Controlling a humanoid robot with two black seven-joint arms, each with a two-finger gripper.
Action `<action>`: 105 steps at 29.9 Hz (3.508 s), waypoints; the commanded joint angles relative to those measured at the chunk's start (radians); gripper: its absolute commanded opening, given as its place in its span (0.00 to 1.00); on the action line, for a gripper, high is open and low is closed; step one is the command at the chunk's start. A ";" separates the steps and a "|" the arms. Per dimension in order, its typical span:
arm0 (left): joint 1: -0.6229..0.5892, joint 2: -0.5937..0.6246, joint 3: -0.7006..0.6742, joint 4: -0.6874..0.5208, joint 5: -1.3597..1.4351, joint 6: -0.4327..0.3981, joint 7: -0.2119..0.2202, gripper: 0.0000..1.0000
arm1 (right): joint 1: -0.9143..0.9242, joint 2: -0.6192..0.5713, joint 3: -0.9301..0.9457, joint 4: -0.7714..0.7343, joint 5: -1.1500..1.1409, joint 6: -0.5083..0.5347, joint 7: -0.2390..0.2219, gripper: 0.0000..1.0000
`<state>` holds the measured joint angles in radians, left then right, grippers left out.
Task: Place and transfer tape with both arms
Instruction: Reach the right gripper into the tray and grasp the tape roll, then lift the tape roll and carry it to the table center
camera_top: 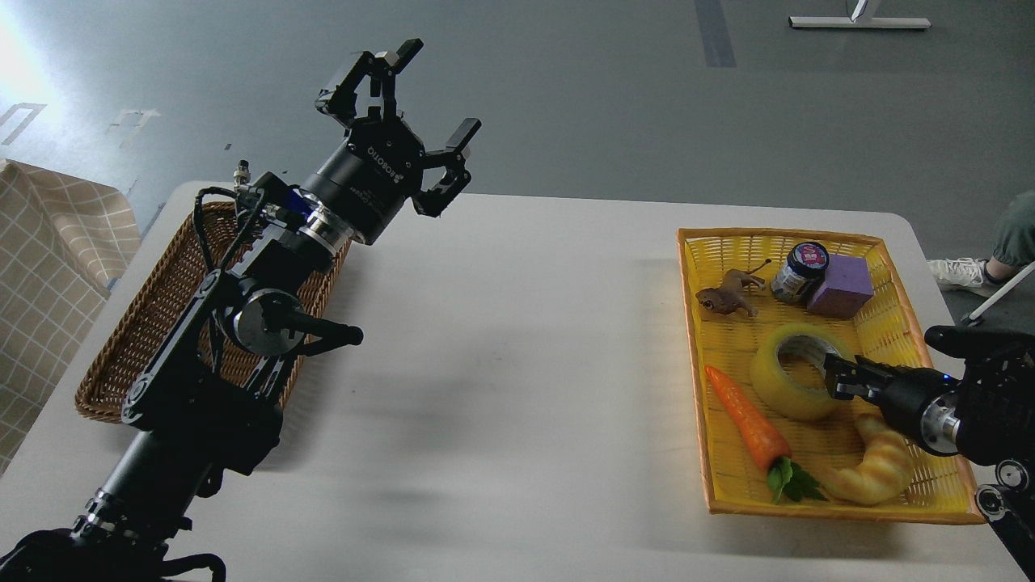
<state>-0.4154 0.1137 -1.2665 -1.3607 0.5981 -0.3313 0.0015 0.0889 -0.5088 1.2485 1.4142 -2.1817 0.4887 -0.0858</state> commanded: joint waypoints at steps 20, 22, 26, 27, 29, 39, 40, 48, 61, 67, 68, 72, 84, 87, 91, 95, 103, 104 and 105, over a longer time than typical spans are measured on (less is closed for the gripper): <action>0.004 -0.003 0.004 0.000 0.002 0.012 0.000 0.98 | 0.017 -0.085 0.014 0.052 0.085 0.000 0.006 0.17; 0.006 -0.005 0.004 0.000 0.003 0.012 0.000 0.98 | 0.061 -0.096 0.016 0.057 0.105 0.000 0.004 0.17; 0.015 -0.006 0.003 -0.001 0.003 0.009 0.000 0.98 | 0.184 -0.102 0.016 0.058 0.111 0.000 0.006 0.17; 0.014 -0.005 0.004 -0.001 0.003 0.009 0.000 0.98 | 0.228 -0.099 0.014 0.055 0.111 0.000 0.006 0.17; 0.012 -0.003 0.003 -0.003 0.003 0.008 -0.001 0.98 | 0.277 -0.097 0.011 0.051 0.111 0.000 0.006 0.17; 0.004 0.004 0.003 -0.003 0.002 0.009 0.005 0.98 | 0.521 0.027 -0.104 0.017 0.109 0.000 0.004 0.17; 0.003 0.006 0.003 -0.003 0.002 0.005 0.003 0.98 | 0.535 0.041 -0.136 0.011 0.109 0.000 0.004 0.17; -0.003 0.007 0.001 0.000 -0.001 -0.003 0.002 0.98 | 0.660 0.156 -0.371 -0.023 0.105 0.000 0.000 0.17; 0.003 0.060 -0.008 -0.001 -0.001 -0.003 -0.001 0.98 | 0.660 0.311 -0.465 -0.084 0.094 0.000 -0.025 0.17; 0.007 0.064 -0.010 -0.001 -0.003 -0.005 -0.011 0.98 | 0.640 0.340 -0.555 -0.093 0.092 0.000 -0.051 0.17; 0.007 0.064 -0.011 -0.001 -0.004 -0.005 -0.012 0.98 | 0.641 0.343 -0.560 -0.093 0.092 0.000 -0.054 0.17; 0.010 0.064 -0.011 -0.001 -0.006 -0.003 -0.012 0.98 | 0.644 0.354 -0.570 -0.101 0.092 0.000 -0.058 0.17; 0.010 0.066 -0.011 -0.001 -0.006 -0.003 -0.012 0.98 | 0.635 0.444 -0.606 -0.222 0.079 0.000 -0.058 0.17; 0.012 0.067 -0.011 -0.001 -0.004 -0.005 -0.012 0.98 | 0.640 0.463 -0.630 -0.258 0.079 0.000 -0.058 0.17; 0.012 0.076 -0.014 -0.001 -0.008 -0.005 -0.012 0.98 | 0.641 0.478 -0.665 -0.294 0.079 0.000 -0.058 0.17; 0.006 0.080 -0.016 -0.001 -0.009 -0.005 -0.012 0.98 | 0.644 0.503 -0.670 -0.319 0.079 0.000 -0.058 0.17; 0.010 0.081 -0.016 -0.001 -0.011 -0.006 -0.014 0.98 | 0.647 0.509 -0.672 -0.377 0.077 0.000 -0.058 0.17; 0.010 0.083 -0.017 -0.001 -0.011 -0.006 -0.014 0.98 | 0.649 0.509 -0.672 -0.379 0.077 0.000 -0.058 0.17; 0.010 0.083 -0.020 -0.001 -0.011 -0.006 -0.014 0.98 | 0.650 0.509 -0.672 -0.379 0.077 0.000 -0.058 0.17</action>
<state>-0.4058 0.1950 -1.2825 -1.3621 0.5879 -0.3373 -0.0122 0.7363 -0.0001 0.5768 1.0389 -2.1042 0.4887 -0.1442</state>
